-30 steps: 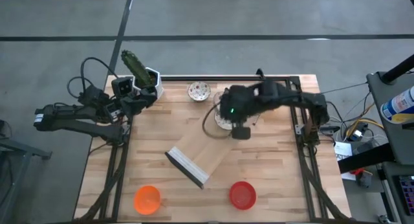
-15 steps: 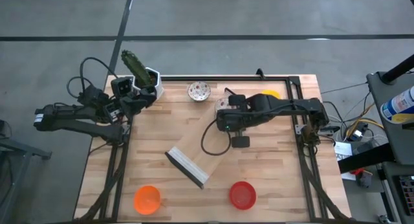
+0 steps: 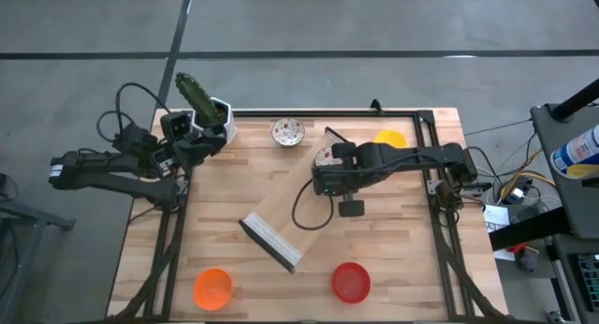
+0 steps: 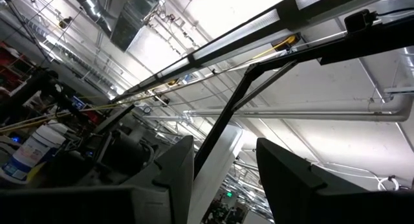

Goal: Pick & Place Mini bowls
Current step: Stack the bottom white patterned bowl on the white patterned bowl on the shelf

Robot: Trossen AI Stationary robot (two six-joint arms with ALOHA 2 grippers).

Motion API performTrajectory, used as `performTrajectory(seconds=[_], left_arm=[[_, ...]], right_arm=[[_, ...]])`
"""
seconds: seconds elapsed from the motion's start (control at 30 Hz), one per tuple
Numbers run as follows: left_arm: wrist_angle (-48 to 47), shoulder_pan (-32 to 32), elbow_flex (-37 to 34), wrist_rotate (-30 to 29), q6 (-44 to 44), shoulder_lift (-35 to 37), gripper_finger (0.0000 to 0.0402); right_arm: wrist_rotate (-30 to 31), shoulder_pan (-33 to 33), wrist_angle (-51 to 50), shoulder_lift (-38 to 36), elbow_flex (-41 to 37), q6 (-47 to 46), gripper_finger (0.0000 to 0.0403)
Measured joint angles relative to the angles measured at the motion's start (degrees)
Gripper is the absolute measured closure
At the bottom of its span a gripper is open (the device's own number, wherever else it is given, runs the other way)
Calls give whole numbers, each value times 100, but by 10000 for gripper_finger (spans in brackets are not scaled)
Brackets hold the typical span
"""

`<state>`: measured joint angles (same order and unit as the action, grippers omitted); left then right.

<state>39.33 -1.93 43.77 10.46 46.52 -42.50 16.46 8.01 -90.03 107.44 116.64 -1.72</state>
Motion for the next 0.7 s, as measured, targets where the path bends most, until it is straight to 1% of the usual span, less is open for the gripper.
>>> performTrajectory(seconds=[0.47,0.7], left_arm=[[0,1,0,2,-2,0,241],[0,1,1,1,0,-9,241]], right_arm=[[1,-11,2,-2,-12,42,392],[0,-15,115,-2,-215,68,392]])
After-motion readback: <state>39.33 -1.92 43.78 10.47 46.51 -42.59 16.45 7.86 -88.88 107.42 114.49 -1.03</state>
